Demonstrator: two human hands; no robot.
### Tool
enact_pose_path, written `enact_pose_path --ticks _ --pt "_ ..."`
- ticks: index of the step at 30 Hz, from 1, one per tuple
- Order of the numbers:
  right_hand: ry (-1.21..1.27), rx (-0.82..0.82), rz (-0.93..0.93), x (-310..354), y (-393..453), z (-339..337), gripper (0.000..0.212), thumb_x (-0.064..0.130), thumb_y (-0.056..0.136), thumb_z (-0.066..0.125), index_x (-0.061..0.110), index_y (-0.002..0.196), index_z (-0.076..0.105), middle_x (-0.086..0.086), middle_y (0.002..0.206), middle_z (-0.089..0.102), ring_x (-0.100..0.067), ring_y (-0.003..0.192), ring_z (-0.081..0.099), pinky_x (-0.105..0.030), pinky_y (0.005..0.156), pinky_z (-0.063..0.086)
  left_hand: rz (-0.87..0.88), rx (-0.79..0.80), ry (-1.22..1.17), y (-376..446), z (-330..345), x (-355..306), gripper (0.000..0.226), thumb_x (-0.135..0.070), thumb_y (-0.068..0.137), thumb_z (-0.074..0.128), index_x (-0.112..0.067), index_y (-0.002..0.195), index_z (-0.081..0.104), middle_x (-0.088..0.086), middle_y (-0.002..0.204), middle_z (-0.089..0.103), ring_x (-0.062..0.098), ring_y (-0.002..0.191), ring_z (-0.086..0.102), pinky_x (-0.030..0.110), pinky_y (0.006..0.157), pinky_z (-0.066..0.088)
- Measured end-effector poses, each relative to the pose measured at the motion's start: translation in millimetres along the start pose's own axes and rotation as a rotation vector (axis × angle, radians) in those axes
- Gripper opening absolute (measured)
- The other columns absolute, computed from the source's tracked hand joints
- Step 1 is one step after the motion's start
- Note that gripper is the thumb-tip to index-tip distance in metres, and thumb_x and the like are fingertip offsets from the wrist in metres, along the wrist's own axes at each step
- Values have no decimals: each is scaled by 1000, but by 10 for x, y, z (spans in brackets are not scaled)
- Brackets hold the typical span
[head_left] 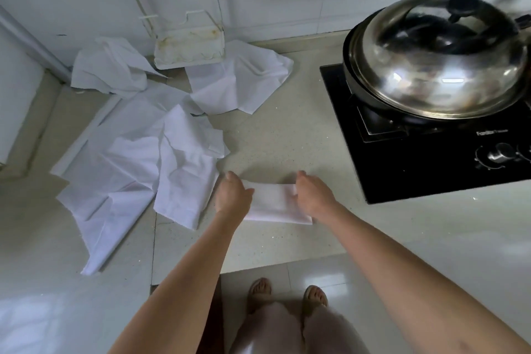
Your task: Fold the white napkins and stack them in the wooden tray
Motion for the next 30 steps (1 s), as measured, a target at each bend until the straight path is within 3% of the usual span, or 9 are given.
enact_pose_path --ticks 4,6,11,14,17,19,22,26,30 --pt "240 53 164 -229 -101 109 10 6 88 52 11 82 57 -3 88 59 -23 81 56 -23 58 36 193 64 9 -79 -23 -215 42 -29 96 54 -7 131 50 12 121 61 27 110 58 30 85 46" --pt "438 5 273 -435 -318 97 27 6 86 56 21 67 45 6 75 50 -19 77 50 -18 50 29 247 73 -86 -130 -1 -337 37 -26 97 53 -6 127 51 13 120 61 29 109 57 28 82 42" --pt "998 -200 552 -1281 -1225 32 24 -3 78 65 15 69 51 0 70 52 -19 72 51 -22 53 36 506 205 -89 -528 419 -1123 26 -25 97 53 -8 116 50 9 96 60 26 89 58 26 68 39" --pt "1054 -289 673 -1838 -1941 -14 19 -6 76 65 9 69 56 -3 65 51 -15 57 48 -21 49 38 692 302 -77 -1054 827 -1760 24 -26 97 51 -7 112 49 7 90 61 23 82 60 30 65 45" --pt "1137 -484 814 -2462 -2837 -29 8 -7 77 66 -2 76 59 -9 69 51 -17 56 50 -22 42 46 868 420 -73 -1830 1329 -2355 20 -26 97 51 -8 105 48 5 90 62 20 84 60 29 67 44" --pt "1178 -631 926 -2847 -3550 57 12 -3 78 67 1 71 58 -10 68 51 -20 56 51 -24 44 47 993 468 -24 -2430 1683 -2689 19 -28 97 51 -9 102 49 5 93 63 22 87 60 30 69 44" --pt "1190 -855 1097 -3322 -4838 294 19 7 79 67 10 65 55 -4 61 50 -18 54 45 -23 47 37 1183 559 60 -3518 2343 -3089 24 -30 94 55 -8 103 53 7 95 64 23 88 60 35 72 45" --pt "1186 -1165 1307 -3734 -6666 697 24 6 86 63 9 67 49 1 60 43 -13 54 38 -13 40 27 1338 805 108 -5269 3271 -3266 16 -20 94 54 -5 98 50 3 87 55 20 79 51 28 61 32" --pt "1075 -1424 1551 -3853 -8302 1151 9 7 86 61 9 78 59 -3 70 58 -21 69 53 -24 58 44 1455 1015 176 -6871 4058 -3155 10 -14 92 52 -4 92 52 3 84 55 19 76 49 23 54 30"
Point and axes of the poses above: each hand's wrist, its own y-axis towards the middle knuckle, its own z-axis out of the palm, x = y × z, the point moved 10 cm from there along y, towards the middle knuckle
